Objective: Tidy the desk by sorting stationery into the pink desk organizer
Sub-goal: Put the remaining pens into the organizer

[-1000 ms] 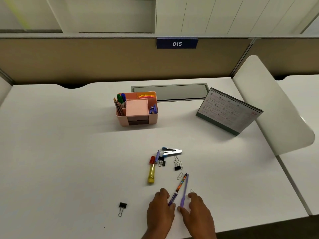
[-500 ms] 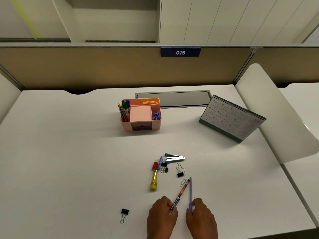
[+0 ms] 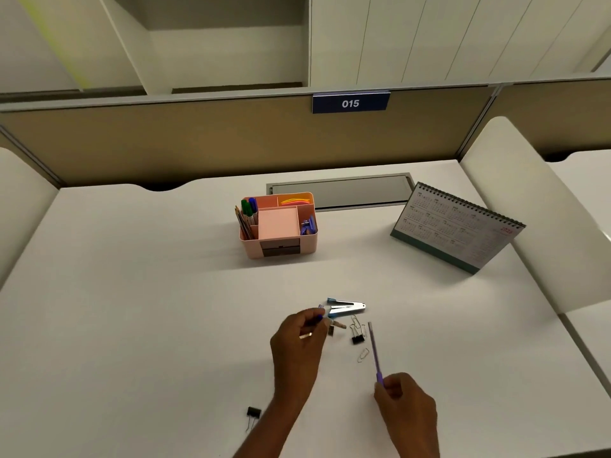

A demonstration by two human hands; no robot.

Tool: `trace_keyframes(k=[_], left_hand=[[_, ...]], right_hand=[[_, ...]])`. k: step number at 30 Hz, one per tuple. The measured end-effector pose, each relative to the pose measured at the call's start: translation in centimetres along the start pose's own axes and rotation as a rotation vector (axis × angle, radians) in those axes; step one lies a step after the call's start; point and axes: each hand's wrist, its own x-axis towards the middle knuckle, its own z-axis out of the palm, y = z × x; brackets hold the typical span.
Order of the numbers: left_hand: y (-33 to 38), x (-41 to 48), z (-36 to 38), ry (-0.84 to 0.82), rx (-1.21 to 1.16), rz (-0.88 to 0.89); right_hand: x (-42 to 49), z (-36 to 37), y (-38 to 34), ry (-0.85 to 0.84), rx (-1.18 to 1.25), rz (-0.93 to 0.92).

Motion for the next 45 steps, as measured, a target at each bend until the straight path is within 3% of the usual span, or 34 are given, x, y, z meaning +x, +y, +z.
trace_keyframes(k=[8, 15, 28, 45], left_hand=[[6.3, 8.3, -1.8, 0.106, 0.088, 0.349], [10.3, 18.3, -1.3, 0.209, 0.214, 0.498], [7.2, 26.8, 1.4, 0.096, 0.537, 0.46], [5.3, 28.5, 3.0, 0.075, 0.531, 0.383]], right_hand=[[2.0, -3.3, -5.4, 0.097, 0.364, -0.175], [4.3, -3.8, -8.9, 0.12, 0.493, -0.271], [6.4, -3.7, -11.6, 0.151, 0.447, -0.421], [18.0, -1.9, -27.8, 0.284, 0.22, -0.89]])
